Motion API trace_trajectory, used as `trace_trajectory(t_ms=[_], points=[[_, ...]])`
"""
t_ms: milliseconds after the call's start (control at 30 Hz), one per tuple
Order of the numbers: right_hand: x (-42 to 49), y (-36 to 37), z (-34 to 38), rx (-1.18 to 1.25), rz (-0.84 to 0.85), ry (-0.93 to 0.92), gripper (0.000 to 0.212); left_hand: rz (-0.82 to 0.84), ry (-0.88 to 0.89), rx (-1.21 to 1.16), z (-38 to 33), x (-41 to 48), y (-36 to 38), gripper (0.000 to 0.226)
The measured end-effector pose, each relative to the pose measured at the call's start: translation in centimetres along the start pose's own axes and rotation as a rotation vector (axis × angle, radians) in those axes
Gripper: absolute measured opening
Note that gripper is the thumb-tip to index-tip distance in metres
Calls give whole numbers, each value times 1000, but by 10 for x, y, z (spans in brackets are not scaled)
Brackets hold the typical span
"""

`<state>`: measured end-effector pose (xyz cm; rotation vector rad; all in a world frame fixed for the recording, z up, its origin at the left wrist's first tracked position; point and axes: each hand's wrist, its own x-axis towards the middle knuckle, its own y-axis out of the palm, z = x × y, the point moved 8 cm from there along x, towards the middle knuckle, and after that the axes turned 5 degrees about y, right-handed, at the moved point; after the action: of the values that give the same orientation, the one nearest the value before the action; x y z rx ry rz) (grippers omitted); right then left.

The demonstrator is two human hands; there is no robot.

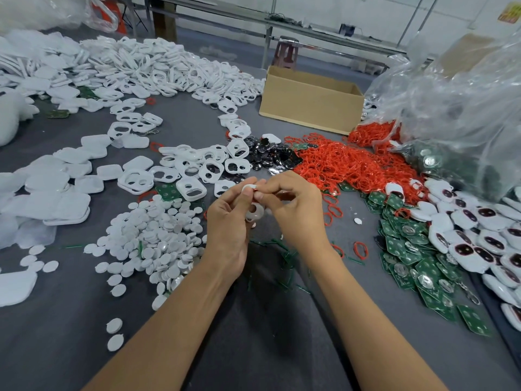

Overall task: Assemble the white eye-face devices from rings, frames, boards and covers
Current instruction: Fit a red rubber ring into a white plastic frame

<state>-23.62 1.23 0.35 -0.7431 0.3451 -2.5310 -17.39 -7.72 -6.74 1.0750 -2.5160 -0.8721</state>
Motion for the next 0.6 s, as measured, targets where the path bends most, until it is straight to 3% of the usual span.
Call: trace_trajectory(t_ms=[333,600], points=[[8,-17,-20,367,168,269,19,196,110,230,-8,-9,17,18],[7,-21,-22,337,230,372,18,295,183,289,-10,-13,24,19]])
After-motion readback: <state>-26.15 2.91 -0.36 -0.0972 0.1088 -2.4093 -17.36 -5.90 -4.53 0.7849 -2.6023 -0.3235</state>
